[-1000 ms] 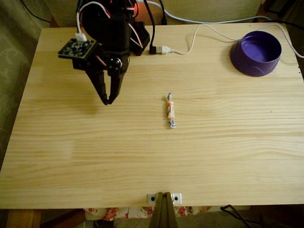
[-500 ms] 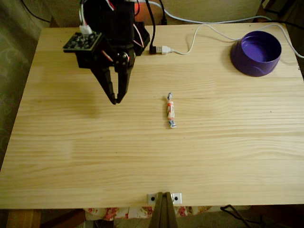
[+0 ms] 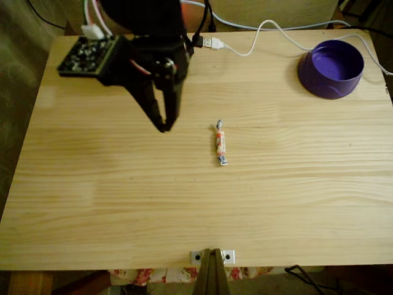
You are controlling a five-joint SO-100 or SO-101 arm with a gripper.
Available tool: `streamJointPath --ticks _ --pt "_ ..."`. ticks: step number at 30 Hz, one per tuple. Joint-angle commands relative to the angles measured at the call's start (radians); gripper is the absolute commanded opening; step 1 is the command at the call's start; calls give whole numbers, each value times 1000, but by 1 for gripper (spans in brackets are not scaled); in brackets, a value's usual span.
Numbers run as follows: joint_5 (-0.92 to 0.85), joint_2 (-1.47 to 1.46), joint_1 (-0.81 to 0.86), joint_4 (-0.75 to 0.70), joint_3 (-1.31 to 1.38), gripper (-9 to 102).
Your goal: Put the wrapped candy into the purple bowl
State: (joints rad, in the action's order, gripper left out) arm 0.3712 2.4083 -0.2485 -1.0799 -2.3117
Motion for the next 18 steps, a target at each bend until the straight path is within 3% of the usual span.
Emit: streamJointPath --ticks 1,8,18 --pt "37 -81 -77 -9 160 1" --pt "112 -215 -218 -46 166 14" --pt "123 -327 -311 55 123 26"
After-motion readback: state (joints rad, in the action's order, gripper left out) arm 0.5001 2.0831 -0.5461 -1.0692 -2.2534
